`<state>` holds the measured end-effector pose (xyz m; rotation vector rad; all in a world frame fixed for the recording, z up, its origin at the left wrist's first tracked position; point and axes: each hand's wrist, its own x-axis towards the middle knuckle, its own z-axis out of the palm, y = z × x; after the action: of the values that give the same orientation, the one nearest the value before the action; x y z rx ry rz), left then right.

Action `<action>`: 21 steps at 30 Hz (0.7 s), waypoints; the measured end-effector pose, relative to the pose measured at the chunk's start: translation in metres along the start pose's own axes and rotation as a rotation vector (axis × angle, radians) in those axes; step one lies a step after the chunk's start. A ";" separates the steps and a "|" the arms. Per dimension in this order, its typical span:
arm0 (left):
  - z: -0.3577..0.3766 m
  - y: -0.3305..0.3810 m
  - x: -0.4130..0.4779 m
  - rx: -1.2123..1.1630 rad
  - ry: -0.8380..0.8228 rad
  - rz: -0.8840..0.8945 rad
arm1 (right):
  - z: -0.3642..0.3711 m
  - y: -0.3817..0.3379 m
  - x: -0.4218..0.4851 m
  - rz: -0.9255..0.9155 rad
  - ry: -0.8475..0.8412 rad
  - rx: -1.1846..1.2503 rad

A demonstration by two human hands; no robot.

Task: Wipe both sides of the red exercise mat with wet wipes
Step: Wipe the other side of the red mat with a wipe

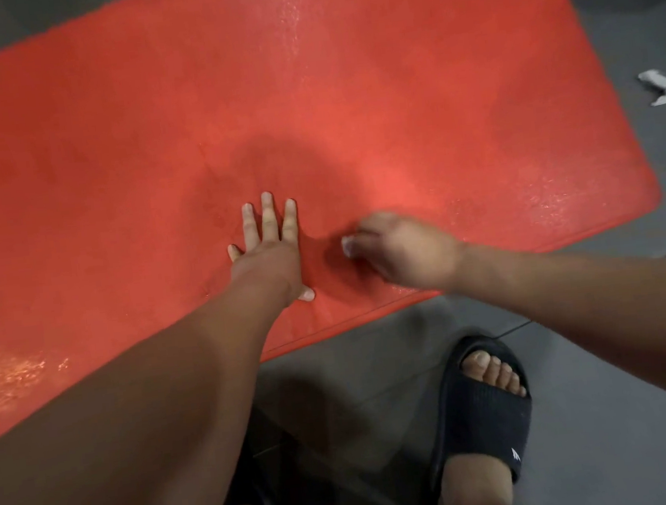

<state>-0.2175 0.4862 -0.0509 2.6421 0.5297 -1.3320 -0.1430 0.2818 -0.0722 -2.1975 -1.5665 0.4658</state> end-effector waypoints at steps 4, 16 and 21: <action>-0.001 0.000 -0.002 0.000 -0.002 0.002 | -0.010 0.012 -0.007 -0.033 -0.021 -0.042; -0.001 -0.001 -0.004 -0.012 0.004 0.016 | -0.001 -0.011 -0.039 -0.072 -0.100 -0.066; 0.000 -0.003 -0.004 -0.036 0.020 0.028 | -0.032 0.051 -0.020 0.283 0.139 -0.213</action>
<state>-0.2206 0.4886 -0.0475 2.6264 0.5129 -1.2770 -0.0925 0.2439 -0.0689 -2.5690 -1.2899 0.2271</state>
